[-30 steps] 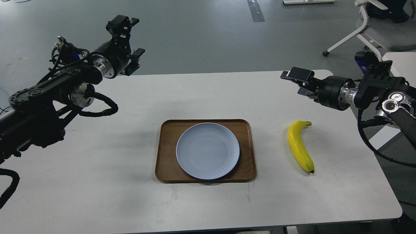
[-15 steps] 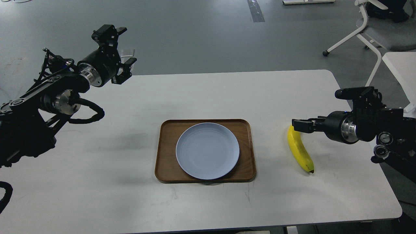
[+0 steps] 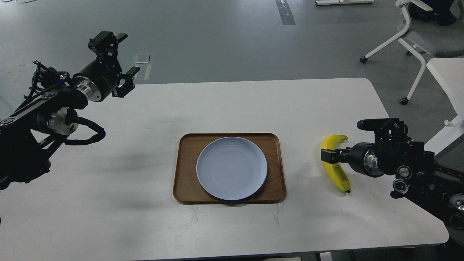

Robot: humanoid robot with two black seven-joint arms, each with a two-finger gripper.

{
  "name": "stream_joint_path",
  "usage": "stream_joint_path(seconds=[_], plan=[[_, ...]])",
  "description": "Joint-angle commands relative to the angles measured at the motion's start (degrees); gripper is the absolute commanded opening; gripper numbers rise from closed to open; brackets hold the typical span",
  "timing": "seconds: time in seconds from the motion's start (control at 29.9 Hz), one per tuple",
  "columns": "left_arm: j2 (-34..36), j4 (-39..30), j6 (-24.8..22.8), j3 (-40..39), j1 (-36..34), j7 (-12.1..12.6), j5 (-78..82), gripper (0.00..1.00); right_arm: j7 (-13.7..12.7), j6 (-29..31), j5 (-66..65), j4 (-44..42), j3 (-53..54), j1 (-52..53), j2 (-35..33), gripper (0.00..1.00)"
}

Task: Place banana on plate with both arms
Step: 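Lower the right gripper onto the yellow banana and grasp it, then carry the banana with the right gripper and lower it onto the plate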

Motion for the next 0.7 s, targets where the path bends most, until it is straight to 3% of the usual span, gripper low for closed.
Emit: stream_joint_path(seconds=[0.0,0.13,0.27,0.33,0.37,0.4,0.53,0.6,0.67], plan=[[-0.3,0.0,0.0,0.1,0.0,0.0,0.1,0.98,-0.5,0.3,-0.1,0.0,-2.3,0.0,0.0,0.71],[-0.6,0.0,0.0,0.3,0.1,0.0,0.2,0.98,-0.7,0.3,-0.1,-1.0,-2.3,0.0,0.5,0.66],[-0.9,0.0,0.1,0.7,0.3,-1.3,0.2,0.98,-0.5,0.1,-0.1,-1.6,-2.3,0.4,0.9,0.27],[-1.0,0.1,0.2,0.7,0.3,-2.4,0.3,0.98,-0.3,-0.2,0.0,-1.6,-2.1,0.5,1.2,0.16],[-1.1,0.1,0.2,0.7,0.3,-2.5,0.3,0.98,-0.2,-0.6,0.0,-1.6,-2.0,0.7,2.0,0.04],[-1.1,0.1,0.2,0.8,0.3,-2.5,0.3,0.98,-0.2,-0.9,0.0,-1.6,-2.0,0.9,2.6,0.00],[-1.1,0.3,0.2,0.8,0.6,-2.6,0.3,0.98,0.4,-3.6,0.7,-1.4,-2.0,3.5,5.0,0.00],[-1.2,0.3,0.3,0.8,0.6,-2.6,0.3,0.98,2.8,-4.0,0.9,-0.6,-2.2,5.3,6.5,0.00],[-1.2,0.3,0.3,0.8,0.6,-2.6,0.3,0.98,7.5,-3.6,0.9,0.9,-2.7,7.5,8.1,0.00]])
